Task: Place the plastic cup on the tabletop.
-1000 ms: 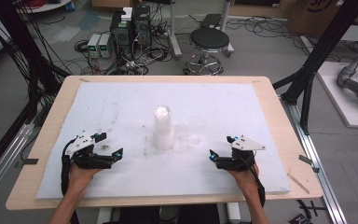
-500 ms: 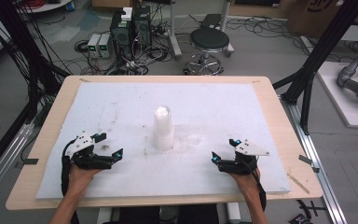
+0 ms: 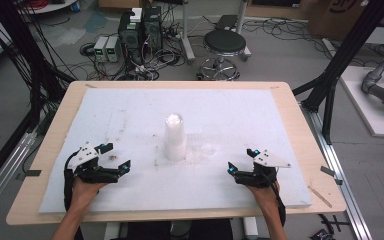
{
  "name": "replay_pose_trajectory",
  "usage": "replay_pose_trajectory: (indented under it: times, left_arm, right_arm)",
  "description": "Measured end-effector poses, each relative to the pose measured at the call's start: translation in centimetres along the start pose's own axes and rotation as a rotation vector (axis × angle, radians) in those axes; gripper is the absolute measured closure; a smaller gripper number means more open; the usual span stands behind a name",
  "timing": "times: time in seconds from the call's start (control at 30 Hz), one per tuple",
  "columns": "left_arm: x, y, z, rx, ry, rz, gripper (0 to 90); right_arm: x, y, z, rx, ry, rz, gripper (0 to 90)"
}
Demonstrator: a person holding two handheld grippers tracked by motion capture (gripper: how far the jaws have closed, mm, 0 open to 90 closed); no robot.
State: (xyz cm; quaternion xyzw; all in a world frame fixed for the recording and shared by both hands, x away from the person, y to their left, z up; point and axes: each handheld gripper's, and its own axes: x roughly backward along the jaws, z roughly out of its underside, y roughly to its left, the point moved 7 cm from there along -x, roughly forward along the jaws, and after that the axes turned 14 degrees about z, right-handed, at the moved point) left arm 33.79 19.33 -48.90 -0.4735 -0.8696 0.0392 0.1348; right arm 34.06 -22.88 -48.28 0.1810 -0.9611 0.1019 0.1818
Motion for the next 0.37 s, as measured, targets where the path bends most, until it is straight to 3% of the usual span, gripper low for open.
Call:
replay_pose_trajectory:
  times: [0.37]
  left_arm:
    - [0.21, -0.21, -0.04, -0.029, -0.017, -0.015, 1.8]
  right_arm:
    - [0.36, -0.36, -0.08, -0.039, -0.035, 0.013, 14.7]
